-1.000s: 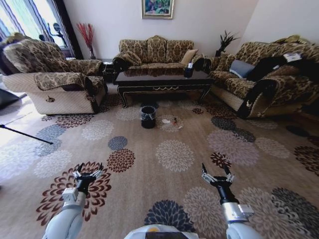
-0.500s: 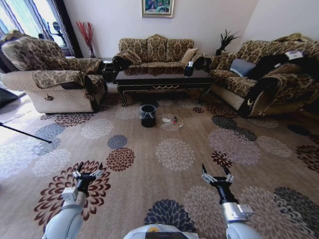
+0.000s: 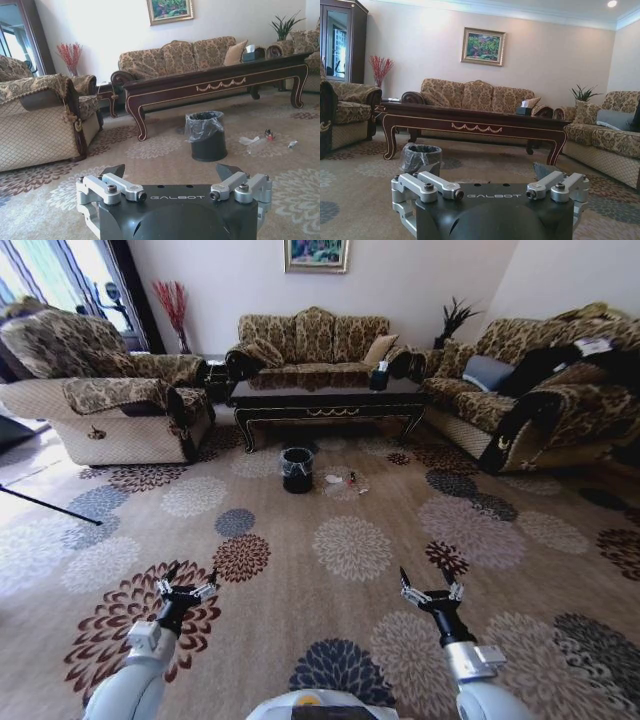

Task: Move to the front of the table and pick up the trash from the floor, then place it into the trash bin.

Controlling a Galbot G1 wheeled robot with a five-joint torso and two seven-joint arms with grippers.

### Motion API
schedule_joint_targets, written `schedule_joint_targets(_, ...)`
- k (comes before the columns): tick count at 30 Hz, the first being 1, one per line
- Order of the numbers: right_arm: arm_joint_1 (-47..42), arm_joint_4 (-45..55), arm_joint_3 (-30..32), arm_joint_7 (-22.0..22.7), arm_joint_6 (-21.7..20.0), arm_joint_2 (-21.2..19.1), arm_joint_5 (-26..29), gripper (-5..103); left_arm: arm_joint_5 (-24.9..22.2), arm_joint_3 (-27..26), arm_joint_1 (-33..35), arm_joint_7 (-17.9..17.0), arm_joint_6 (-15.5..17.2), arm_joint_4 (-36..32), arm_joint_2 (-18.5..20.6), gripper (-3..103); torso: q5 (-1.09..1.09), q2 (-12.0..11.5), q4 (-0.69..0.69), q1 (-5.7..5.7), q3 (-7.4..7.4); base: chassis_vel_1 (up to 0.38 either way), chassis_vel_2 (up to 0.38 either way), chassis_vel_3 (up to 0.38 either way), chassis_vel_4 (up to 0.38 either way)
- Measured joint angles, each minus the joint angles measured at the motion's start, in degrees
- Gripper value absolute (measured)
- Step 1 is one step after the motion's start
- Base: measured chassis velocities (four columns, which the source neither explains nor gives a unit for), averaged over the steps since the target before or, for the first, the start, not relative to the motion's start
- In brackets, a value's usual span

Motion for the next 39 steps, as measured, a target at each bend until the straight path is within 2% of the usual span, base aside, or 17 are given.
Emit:
schedule_joint_targets(20, 0.4, -1.08, -0.3, 0.19, -0.98, -0.01, 1.16, 100, -0.64, -0.41, -0.37, -0.76, -0.77, 0.09, -0.57, 100, -0.01, -4.34, 0.0, -1.18, -3.17, 0.0, 0.0, 0.0, 0.0)
schedule_joint_targets(23, 0.51, -1.08, -0.52, 0.31, -0.97, 0.41, 0.86, 100, -1.56, -0.5, -0.9, -1.15, -0.76, 0.61, -0.63, 100, -0.01, -5.9, 0.0, -1.39, -4.53, 0.0, 0.0, 0.0, 0.0)
schedule_joint_targets(35, 0.53, -1.24, -0.6, 0.6, -0.97, 0.82, 0.66, 100, -1.97, -0.35, -0.38, -1.25, -1.32, 1.61, -0.91, 100, -0.01, -8.26, 0.0, -1.76, -6.51, 0.0, 0.0, 0.0, 0.0)
schedule_joint_targets(39, 0.57, -1.29, -0.81, 0.6, -0.98, 0.99, 0.48, 100, -1.97, -0.41, -0.5, -1.33, -1.51, 1.96, -0.81, 100, -0.01, -9.42, 0.0, -1.81, -7.59, 0.0, 0.0, 0.0, 0.0)
